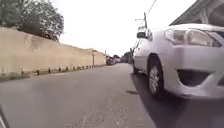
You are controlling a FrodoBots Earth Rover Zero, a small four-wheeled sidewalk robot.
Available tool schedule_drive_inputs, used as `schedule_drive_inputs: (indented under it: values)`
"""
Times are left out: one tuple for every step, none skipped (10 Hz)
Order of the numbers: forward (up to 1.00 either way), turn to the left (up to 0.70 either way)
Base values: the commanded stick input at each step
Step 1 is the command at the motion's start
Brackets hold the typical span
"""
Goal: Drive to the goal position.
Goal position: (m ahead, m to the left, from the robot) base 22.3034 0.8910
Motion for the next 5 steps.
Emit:
schedule_drive_inputs:
  values:
    - [0.7,0.01]
    - [0.7,0.01]
    - [0.7,0.01]
    - [0.7,0.01]
    - [0.7,0.01]
